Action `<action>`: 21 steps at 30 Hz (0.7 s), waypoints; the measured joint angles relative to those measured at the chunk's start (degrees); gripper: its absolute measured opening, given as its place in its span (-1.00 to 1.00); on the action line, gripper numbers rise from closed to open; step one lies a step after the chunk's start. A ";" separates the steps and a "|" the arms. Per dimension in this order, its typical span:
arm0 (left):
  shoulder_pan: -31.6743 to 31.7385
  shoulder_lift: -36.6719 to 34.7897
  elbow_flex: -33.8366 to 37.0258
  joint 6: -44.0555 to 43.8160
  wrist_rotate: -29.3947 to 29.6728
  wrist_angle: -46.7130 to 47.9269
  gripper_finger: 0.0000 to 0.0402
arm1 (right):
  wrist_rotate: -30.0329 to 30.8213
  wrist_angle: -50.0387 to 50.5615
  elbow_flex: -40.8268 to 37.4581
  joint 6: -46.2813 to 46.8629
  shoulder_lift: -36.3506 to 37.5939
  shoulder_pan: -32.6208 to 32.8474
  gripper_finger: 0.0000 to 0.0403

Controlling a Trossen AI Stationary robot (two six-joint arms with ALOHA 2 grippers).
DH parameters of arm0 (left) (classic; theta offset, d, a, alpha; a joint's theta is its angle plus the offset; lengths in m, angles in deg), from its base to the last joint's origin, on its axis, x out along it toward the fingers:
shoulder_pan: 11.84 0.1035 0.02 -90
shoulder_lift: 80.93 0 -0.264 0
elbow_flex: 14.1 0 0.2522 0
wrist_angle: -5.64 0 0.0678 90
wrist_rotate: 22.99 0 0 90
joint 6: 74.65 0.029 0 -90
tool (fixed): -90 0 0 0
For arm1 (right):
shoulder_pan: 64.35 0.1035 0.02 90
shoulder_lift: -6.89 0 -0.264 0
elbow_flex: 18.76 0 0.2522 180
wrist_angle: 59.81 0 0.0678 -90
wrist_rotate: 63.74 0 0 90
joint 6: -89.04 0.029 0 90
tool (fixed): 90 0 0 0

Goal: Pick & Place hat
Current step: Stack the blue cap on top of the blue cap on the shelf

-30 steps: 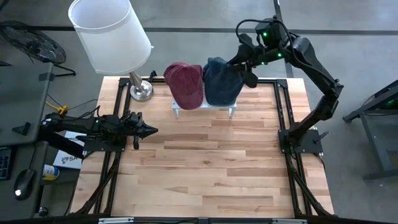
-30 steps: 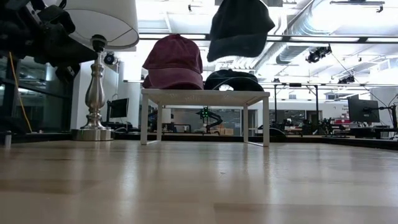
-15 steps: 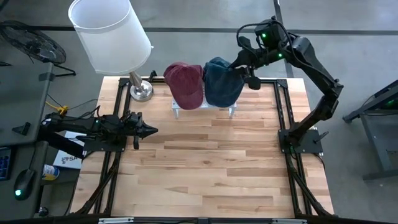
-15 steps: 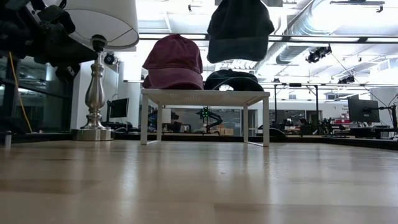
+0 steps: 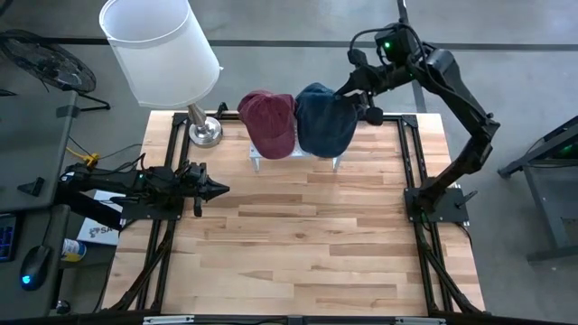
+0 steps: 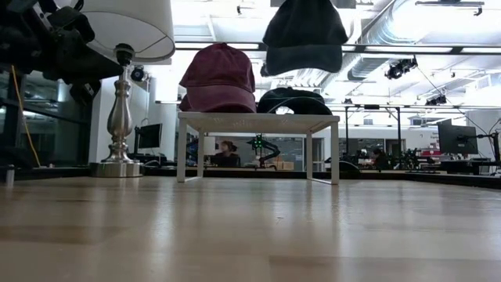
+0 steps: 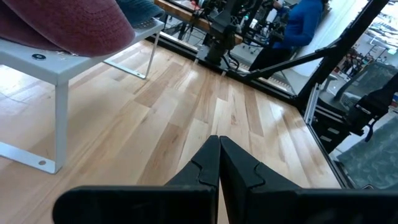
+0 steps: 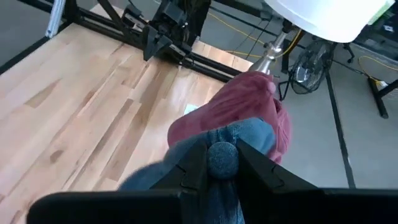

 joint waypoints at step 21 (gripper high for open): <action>0.01 0.01 0.00 -0.01 0.00 0.00 -1.00 | -18.83 -2.53 -0.01 5.09 -3.01 -9.69 -0.75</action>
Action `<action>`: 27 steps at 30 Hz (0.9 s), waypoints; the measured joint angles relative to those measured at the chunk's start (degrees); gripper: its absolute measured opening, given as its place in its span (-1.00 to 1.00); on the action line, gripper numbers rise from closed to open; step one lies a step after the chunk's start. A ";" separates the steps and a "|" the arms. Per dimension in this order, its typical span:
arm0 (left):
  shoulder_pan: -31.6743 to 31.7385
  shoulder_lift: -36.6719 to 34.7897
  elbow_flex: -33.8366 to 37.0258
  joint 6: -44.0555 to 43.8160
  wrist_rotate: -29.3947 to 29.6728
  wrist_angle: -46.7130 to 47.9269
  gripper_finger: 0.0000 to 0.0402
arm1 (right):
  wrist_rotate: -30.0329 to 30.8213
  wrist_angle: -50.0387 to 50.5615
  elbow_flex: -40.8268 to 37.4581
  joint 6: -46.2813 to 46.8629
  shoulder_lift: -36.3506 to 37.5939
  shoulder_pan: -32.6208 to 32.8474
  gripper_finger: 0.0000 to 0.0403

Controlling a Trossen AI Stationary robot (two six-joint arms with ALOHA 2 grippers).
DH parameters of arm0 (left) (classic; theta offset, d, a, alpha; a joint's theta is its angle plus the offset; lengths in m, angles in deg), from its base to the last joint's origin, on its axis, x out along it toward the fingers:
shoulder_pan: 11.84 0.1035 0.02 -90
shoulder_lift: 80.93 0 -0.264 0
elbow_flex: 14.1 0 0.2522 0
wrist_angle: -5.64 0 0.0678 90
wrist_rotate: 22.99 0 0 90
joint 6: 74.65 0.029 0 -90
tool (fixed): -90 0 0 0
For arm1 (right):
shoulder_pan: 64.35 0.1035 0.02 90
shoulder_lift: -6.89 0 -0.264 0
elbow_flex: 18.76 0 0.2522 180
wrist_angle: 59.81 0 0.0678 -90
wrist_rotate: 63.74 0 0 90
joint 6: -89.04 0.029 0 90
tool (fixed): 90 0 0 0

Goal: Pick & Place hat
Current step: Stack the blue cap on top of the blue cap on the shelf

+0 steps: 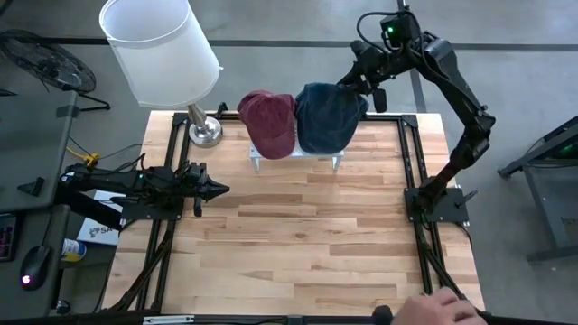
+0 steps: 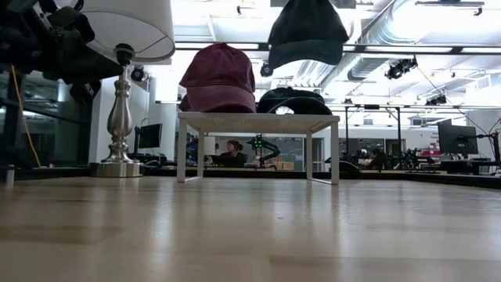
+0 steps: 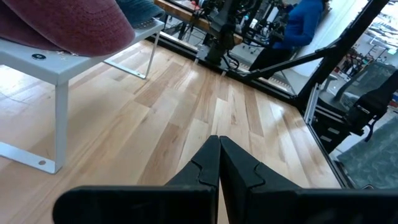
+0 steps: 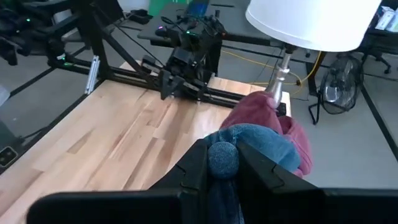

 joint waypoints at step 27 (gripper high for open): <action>-0.02 0.01 -0.02 0.00 0.00 0.02 -1.00 | -11.01 -1.48 0.02 -1.91 -4.90 -2.42 -0.75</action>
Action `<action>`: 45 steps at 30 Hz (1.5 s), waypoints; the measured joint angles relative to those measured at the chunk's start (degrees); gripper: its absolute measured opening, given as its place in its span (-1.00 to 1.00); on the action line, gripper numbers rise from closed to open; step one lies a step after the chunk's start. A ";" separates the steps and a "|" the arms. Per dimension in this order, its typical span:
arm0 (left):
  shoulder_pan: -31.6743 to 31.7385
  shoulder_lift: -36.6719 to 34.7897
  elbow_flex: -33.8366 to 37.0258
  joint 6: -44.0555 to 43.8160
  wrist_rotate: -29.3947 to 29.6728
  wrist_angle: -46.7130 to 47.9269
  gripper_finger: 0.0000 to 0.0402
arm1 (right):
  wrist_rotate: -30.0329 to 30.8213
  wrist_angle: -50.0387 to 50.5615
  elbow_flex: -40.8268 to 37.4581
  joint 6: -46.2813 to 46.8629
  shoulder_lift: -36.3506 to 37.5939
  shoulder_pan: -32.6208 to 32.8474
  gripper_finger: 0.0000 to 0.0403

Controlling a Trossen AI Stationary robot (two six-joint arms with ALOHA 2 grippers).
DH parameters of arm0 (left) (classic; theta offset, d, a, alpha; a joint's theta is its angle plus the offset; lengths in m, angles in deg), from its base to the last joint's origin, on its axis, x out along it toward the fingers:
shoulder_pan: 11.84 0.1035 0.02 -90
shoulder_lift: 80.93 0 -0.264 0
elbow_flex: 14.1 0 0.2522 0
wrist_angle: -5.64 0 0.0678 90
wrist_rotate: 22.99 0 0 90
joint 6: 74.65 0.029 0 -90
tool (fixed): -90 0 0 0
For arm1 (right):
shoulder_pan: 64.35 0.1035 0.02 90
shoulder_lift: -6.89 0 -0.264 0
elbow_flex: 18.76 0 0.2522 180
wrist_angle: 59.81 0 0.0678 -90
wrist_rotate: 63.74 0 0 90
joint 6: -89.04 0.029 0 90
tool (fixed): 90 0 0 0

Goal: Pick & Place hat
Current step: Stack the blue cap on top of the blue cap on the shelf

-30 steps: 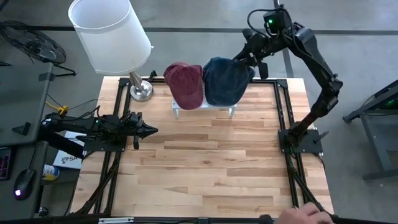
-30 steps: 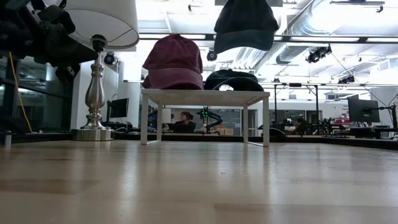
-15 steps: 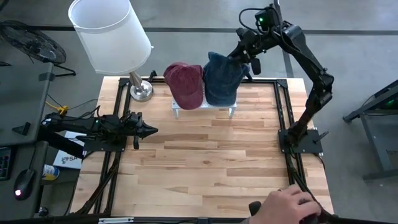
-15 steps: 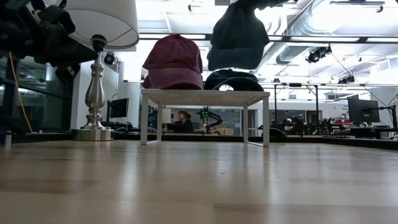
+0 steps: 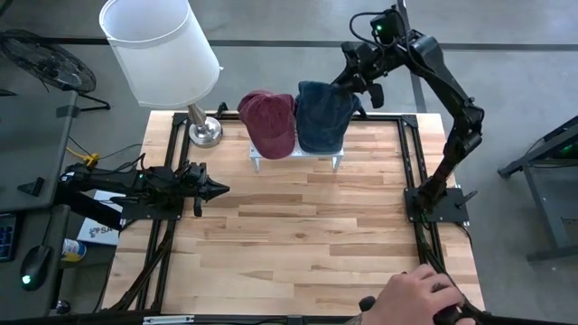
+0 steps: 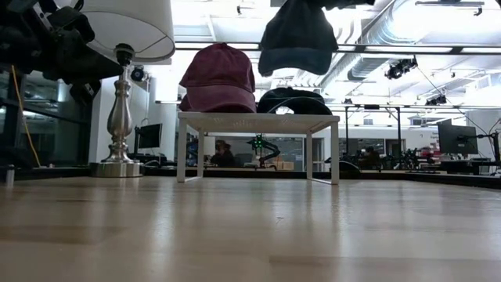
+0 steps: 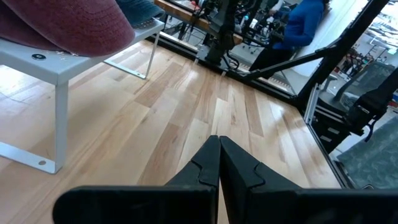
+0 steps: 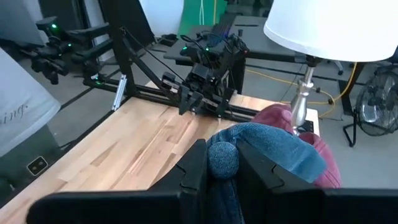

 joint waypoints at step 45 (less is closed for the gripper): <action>0.00 -0.02 0.00 0.01 -0.02 0.00 -1.00 | -8.38 2.99 -0.02 -3.26 -6.56 -2.68 -0.75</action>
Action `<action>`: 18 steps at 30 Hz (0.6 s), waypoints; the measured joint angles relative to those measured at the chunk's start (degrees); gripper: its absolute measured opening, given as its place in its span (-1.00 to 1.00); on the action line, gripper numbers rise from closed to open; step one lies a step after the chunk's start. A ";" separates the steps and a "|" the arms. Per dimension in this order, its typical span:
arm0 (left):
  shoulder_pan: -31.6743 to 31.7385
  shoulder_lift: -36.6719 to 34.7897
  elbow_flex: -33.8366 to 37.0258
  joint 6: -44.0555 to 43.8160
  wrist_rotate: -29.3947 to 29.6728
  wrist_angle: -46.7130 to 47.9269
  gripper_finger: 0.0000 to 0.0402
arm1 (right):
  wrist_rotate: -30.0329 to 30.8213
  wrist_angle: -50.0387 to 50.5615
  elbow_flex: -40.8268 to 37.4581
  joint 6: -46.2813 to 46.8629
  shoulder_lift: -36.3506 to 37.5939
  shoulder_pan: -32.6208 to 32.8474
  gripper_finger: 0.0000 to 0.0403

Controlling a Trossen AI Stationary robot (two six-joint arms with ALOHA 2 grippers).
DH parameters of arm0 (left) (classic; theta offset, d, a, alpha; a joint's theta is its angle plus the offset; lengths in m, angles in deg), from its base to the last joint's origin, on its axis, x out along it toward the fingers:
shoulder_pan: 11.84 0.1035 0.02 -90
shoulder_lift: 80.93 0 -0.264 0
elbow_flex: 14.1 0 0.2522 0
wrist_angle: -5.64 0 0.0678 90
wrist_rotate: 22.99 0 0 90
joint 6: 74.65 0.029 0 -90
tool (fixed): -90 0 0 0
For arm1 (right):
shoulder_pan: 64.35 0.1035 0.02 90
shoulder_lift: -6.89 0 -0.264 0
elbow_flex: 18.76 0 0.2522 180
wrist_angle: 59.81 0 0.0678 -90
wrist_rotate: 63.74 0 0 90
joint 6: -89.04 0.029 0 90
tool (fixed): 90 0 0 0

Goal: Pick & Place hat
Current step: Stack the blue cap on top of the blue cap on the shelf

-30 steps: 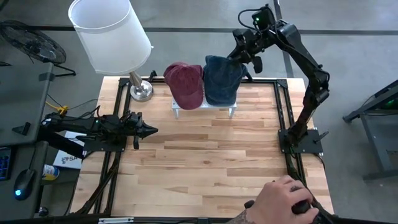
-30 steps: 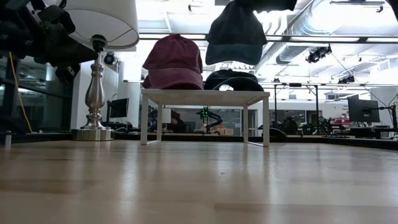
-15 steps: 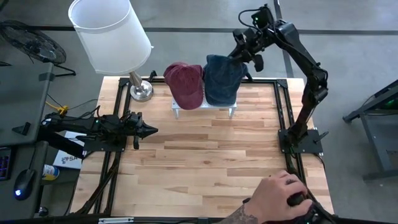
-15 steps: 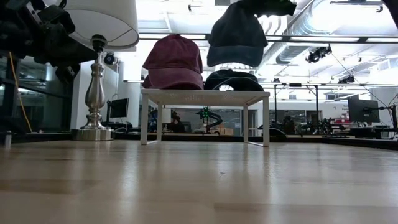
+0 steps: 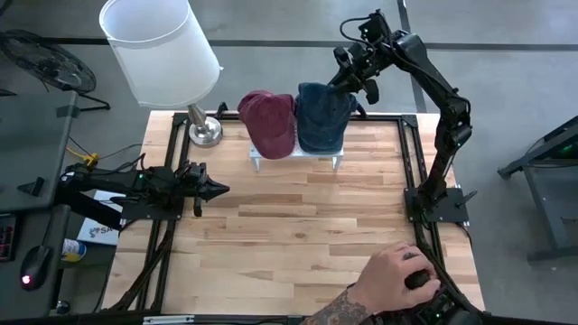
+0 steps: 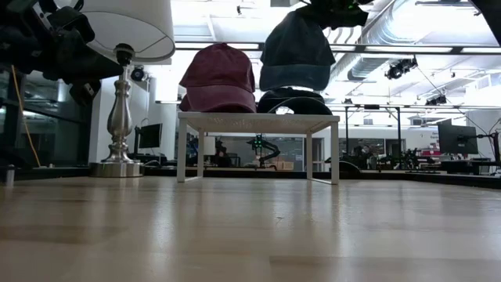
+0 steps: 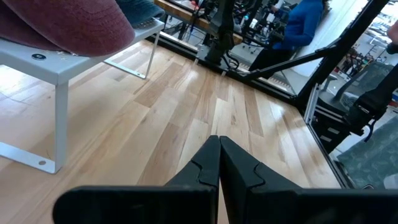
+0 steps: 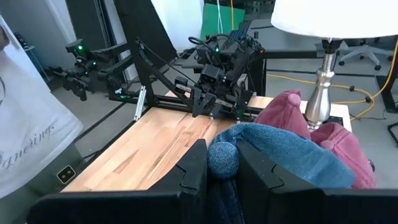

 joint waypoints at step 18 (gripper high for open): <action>0.01 0.00 0.00 0.01 0.00 0.00 -1.00 | 0.64 4.45 0.00 -0.01 -0.22 0.13 -0.75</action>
